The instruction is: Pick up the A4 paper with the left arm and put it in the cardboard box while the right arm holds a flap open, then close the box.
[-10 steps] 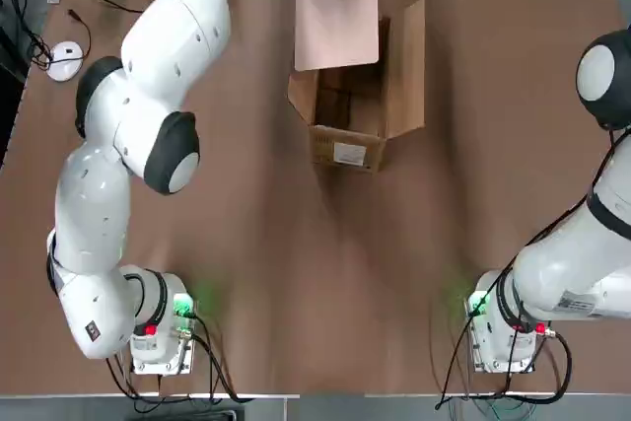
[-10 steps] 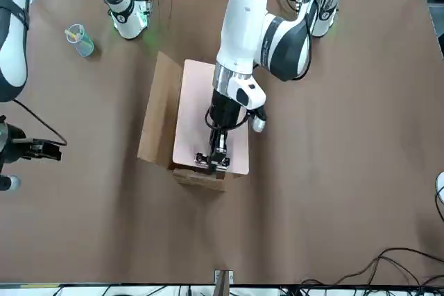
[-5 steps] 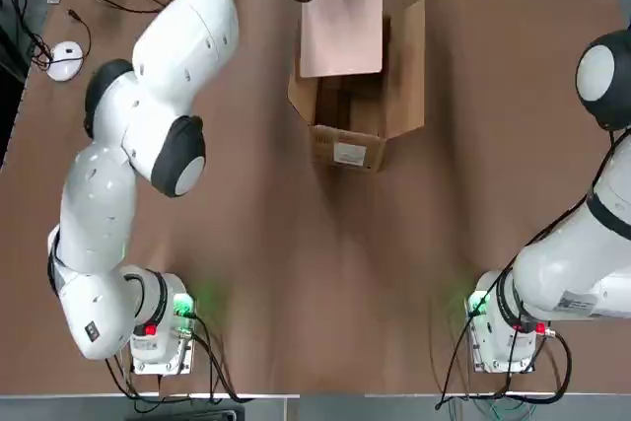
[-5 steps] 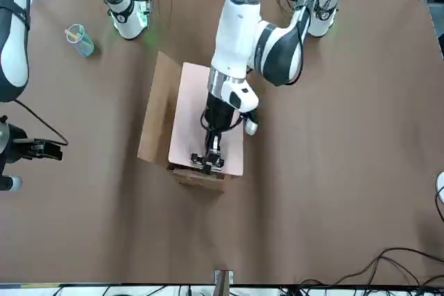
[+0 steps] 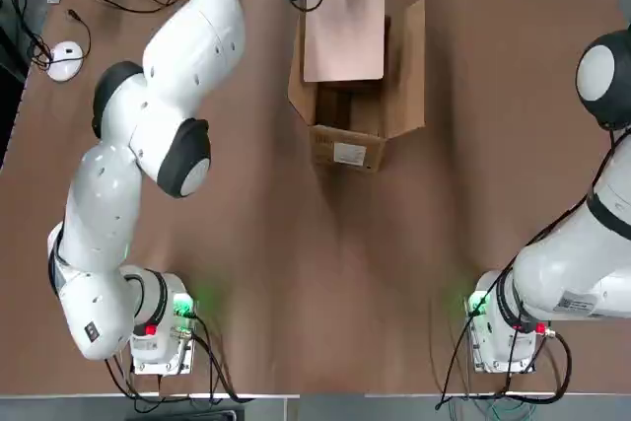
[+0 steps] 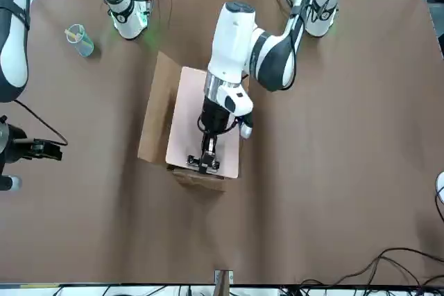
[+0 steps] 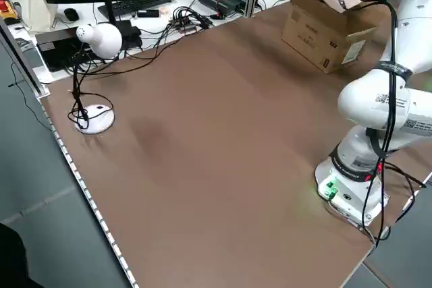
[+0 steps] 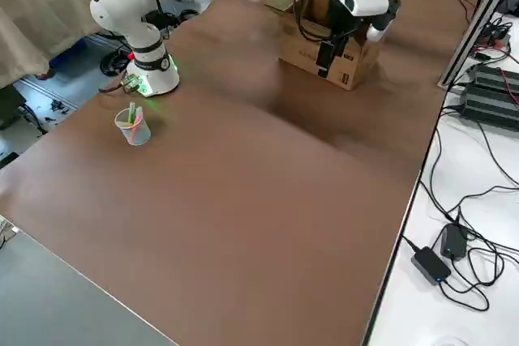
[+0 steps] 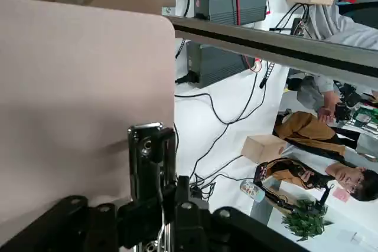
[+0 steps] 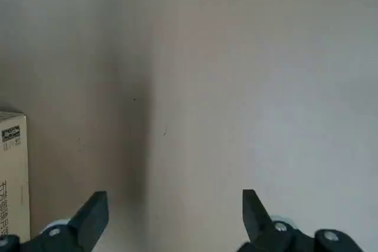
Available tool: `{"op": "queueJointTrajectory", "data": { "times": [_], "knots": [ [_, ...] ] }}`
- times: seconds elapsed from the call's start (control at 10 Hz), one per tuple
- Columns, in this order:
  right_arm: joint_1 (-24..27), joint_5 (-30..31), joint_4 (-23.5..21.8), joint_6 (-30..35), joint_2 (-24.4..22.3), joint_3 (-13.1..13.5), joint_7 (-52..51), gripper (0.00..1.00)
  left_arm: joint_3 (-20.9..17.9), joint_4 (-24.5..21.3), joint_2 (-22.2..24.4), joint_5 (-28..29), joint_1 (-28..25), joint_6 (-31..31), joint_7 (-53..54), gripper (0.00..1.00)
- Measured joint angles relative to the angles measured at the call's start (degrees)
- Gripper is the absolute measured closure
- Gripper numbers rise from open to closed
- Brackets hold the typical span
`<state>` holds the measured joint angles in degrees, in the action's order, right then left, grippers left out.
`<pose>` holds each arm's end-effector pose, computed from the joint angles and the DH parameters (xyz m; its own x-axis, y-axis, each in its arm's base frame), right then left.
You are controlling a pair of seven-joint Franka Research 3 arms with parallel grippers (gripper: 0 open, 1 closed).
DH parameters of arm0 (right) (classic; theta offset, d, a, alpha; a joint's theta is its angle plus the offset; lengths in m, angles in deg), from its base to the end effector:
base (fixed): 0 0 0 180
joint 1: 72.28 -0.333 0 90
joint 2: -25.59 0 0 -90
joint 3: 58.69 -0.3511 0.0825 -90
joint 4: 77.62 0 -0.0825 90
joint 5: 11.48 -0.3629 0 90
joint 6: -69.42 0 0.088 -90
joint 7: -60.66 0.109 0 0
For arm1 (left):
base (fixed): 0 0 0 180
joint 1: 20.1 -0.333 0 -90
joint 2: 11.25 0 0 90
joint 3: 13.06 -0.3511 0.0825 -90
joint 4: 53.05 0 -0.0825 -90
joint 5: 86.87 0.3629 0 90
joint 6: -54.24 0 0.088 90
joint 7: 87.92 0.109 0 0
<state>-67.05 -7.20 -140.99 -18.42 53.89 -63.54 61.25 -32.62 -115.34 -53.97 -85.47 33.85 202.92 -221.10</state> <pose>0.6840 -0.0290 0.5611 0.9975 -0.0272 -0.0649 -0.0249 -0.9991 0.0352 0.5941 -0.5439 0.5213 0.1575 0.9445 -0.2883 0.7351 0.0829 0.6729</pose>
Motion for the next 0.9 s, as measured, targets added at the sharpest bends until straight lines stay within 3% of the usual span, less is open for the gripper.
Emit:
{"op": "queueJointTrajectory", "data": {
  "times": [0.9],
  "knots": [
    [0.0,0.0,-0.2,0.0,0.0,0.0,0.0,0.00,0.0,0.1,-3.9,0.0,1.3,3.6,0.0,0.97]
  ]
}}
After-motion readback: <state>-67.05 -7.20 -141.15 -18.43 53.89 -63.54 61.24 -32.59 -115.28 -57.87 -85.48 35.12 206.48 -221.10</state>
